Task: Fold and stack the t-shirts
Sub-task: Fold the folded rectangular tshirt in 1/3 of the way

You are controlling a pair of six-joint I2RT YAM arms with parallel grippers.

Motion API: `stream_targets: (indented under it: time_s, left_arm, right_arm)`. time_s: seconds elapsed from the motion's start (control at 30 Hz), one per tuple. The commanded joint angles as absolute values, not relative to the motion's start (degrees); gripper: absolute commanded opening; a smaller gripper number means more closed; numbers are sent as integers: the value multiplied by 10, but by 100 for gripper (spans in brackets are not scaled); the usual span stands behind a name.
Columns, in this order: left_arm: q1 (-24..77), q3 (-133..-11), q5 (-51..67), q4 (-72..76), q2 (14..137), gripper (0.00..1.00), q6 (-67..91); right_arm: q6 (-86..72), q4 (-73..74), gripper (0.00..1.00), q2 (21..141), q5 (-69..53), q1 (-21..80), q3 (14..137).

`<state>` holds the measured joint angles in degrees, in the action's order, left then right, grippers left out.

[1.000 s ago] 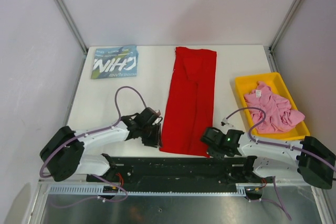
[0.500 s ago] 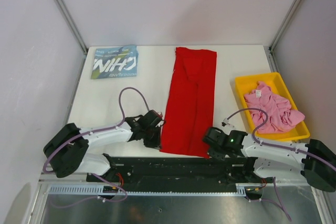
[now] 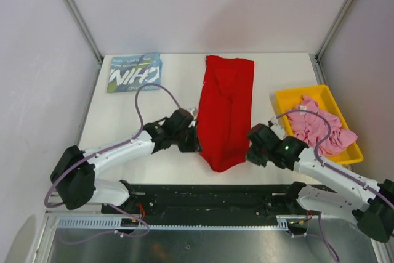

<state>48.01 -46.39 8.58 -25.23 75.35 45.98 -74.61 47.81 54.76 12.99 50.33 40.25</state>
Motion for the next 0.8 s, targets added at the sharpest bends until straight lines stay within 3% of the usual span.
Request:
stream_targets:
  time_s: [0.0, 0.33, 0.77]
  left_arm:
    - [443, -555, 71, -237, 794, 0, 436]
    - [387, -738, 55, -228, 994, 0, 393]
    - [336, -872, 42, -220, 1121, 0, 396]
  right_arm:
    - [-610, 442, 0, 583, 126, 401, 462]
    - [-447, 260, 0, 774, 44, 224, 533]
    - [-401, 167, 0, 981, 6, 158, 661]
